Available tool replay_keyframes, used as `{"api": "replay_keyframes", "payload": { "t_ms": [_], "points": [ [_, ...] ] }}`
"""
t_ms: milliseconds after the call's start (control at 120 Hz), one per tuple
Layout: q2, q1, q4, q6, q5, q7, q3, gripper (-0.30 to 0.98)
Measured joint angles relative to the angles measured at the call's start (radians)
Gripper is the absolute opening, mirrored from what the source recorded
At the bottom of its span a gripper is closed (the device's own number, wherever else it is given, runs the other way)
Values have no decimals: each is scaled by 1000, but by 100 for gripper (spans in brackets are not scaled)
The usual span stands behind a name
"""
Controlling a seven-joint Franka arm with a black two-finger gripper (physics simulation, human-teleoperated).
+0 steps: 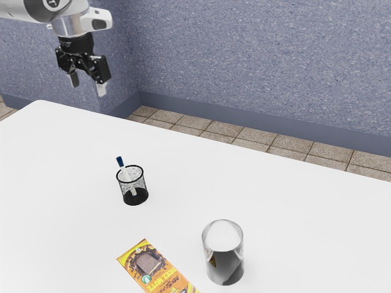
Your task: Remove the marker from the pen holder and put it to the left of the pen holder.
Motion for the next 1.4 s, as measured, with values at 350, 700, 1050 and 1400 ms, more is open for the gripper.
{"api": "replay_keyframes", "payload": {
  "t_ms": [350,700,1050,1400],
  "points": [
    [13,38,-22,-6,-83,-15,1,69],
    [303,229,-128,39,-91,-91,0,69],
    [256,224,-231,140,-276,-229,-13,69],
    [290,206,-295,359,-321,-324,-35,69]
  ]
}}
